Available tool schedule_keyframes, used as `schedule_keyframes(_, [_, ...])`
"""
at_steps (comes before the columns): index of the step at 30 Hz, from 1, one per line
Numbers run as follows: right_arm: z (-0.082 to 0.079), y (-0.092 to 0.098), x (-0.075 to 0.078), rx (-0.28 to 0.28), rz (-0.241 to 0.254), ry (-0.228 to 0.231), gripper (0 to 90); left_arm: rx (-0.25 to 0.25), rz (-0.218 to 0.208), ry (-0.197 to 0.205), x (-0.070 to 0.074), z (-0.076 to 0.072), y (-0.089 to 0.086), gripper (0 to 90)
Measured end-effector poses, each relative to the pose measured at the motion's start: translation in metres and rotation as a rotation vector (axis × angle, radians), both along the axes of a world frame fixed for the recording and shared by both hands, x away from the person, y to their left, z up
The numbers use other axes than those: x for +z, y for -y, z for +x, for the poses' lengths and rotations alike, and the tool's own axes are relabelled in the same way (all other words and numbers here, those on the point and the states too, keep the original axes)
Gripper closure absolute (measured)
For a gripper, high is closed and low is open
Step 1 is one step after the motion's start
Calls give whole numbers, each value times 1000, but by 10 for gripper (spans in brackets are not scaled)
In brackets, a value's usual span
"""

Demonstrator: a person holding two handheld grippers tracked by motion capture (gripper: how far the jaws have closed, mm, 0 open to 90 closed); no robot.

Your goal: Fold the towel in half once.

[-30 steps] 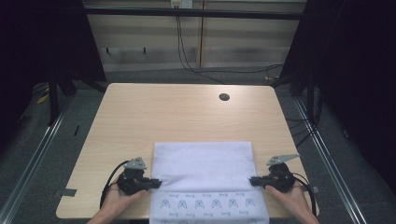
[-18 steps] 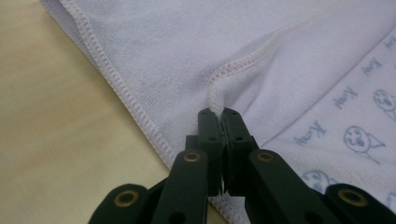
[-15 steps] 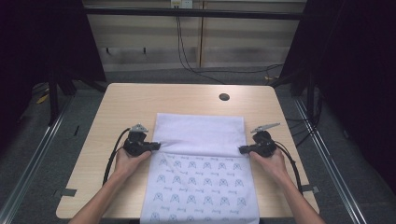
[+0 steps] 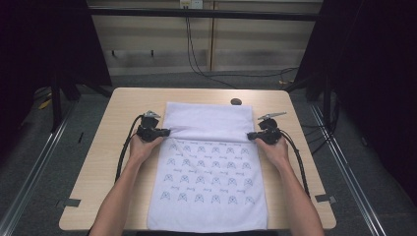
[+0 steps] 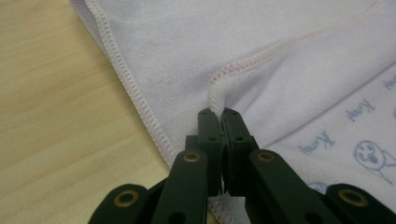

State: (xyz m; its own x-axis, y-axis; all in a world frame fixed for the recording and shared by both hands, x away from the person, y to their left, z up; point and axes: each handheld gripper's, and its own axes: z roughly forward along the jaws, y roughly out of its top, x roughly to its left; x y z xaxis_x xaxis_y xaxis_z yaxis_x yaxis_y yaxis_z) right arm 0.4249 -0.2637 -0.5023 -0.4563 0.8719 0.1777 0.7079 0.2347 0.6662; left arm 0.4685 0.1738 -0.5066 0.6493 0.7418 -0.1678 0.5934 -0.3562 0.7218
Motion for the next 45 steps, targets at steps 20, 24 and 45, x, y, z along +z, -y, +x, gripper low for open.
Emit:
schedule_keyframes(20, [-44, 36, 123, 32, 231, 299, 875, -148, -256, 225, 130, -70, -34, 880])
schedule_keyframes(24, [-73, 35, 152, 98, 203, 323, 875, -186, -294, 260, 150, -99, -43, 879])
schedule_keyframes(45, [-177, 28, 107, 224, 224, 267, 874, -274, -239, 164, 97, -190, -61, 876])
